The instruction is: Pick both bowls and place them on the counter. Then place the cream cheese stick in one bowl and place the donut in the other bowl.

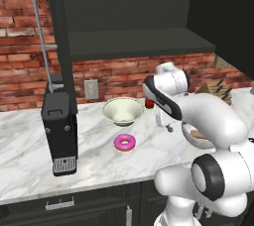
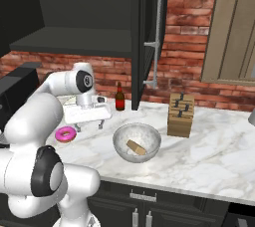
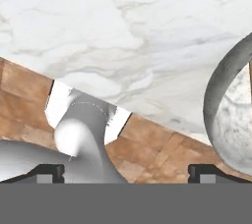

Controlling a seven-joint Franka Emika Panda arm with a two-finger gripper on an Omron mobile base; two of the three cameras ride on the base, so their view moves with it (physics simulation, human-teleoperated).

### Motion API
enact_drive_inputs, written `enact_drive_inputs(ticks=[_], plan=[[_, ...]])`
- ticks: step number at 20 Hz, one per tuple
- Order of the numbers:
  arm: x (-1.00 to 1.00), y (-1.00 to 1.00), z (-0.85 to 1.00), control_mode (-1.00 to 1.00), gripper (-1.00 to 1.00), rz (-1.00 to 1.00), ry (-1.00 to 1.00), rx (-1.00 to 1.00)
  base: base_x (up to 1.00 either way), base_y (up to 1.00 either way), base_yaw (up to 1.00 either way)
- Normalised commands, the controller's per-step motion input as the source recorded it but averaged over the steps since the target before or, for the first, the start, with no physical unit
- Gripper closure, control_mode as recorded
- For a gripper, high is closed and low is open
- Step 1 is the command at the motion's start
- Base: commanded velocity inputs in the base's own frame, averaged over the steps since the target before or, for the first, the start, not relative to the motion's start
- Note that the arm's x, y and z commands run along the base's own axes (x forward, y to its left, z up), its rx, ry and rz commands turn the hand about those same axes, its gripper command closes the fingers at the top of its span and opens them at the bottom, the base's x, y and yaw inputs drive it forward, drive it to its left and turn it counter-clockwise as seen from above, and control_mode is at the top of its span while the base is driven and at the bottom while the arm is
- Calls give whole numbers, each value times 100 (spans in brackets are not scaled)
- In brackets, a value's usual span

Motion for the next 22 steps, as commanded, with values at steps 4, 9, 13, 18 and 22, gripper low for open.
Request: enact_drive_inputs(ticks=[4,9,13,18,22], plan=[[0,64,-3,-100,-100,0,0,5,0,0,0],[0,60,-3,-100,-100,0,-2,2,0,0,0],[4,51,-1,-100,-100,0,0,0,0,0,0],[17,40,-11,-100,-100,0,0,0,0,0,0],[30,28,-27,-100,-100,0,0,0,0,0,0]])
